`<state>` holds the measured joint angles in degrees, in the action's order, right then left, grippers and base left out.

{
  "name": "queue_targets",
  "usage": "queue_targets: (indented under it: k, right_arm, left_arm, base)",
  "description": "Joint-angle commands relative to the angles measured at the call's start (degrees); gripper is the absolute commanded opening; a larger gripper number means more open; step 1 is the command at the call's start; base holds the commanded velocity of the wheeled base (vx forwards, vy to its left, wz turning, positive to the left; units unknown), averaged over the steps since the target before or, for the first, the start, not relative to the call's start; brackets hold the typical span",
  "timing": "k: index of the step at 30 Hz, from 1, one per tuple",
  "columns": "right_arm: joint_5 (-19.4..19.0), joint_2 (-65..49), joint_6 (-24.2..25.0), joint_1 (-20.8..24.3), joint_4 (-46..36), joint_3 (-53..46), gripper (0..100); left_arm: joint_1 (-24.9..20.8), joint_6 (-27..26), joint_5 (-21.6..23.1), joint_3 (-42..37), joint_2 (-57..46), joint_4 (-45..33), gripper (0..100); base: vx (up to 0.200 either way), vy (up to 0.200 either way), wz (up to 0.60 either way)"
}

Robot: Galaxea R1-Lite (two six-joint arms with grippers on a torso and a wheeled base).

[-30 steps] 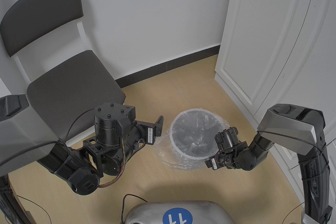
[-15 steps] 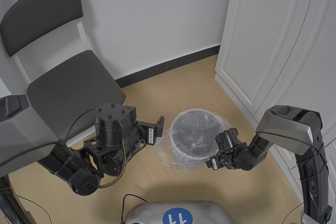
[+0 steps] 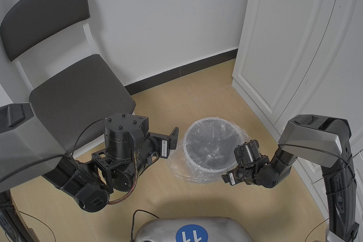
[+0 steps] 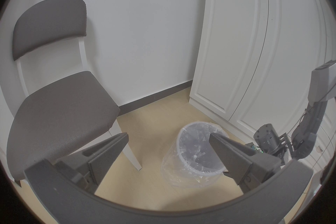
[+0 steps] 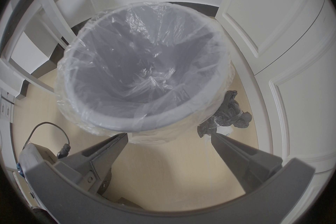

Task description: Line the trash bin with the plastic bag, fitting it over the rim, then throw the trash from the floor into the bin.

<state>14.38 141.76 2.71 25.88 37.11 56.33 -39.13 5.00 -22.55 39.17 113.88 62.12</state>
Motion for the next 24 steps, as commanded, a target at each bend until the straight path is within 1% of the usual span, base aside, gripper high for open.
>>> queue_targets:
  k: [1,4,7,10,17,20,24]
  right_arm:
    - [-1.11,-4.04,-0.86,0.22,0.68,-3.51,100]
    - [-2.78,-6.41,-2.44,0.75,1.04,-6.5,100]
    - [-3.22,-9.14,-3.15,1.28,2.09,-8.87,100]
    - [-4.28,-13.18,-5.26,2.07,4.2,-12.74,100]
    - [-4.37,-19.95,-7.28,3.39,8.95,-18.1,100]
    - [-4.37,-21.62,-7.28,2.95,9.3,-18.19,100]
    - [-4.45,-22.67,-7.45,-1.62,9.3,-15.82,100]
  left_arm:
    - [-0.33,0.01,-0.12,-0.23,-0.24,0.1,100]
    - [-1.47,-0.08,-0.12,-1.29,-1.56,0.45,100]
    - [-2.26,-0.16,-0.12,-2.61,-3.49,0.81,100]
    - [-3.06,-0.25,-0.12,-3.66,-5.95,0.81,100]
    - [-2.7,-1.22,-0.12,-4.19,-8.77,0.81,100]
    - [-2.35,-1.31,-0.12,-4.28,-10.0,0.81,100]
    - [-1.47,-1.92,-0.04,-4.28,-12.11,0.72,100]
  base:
    - [0.0,0.0,0.0]
    - [0.0,0.0,0.0]
    - [0.0,0.0,0.0]
    - [0.0,0.0,0.0]
    - [0.0,0.0,0.0]
    - [0.0,0.0,0.0]
    - [0.0,0.0,0.0]
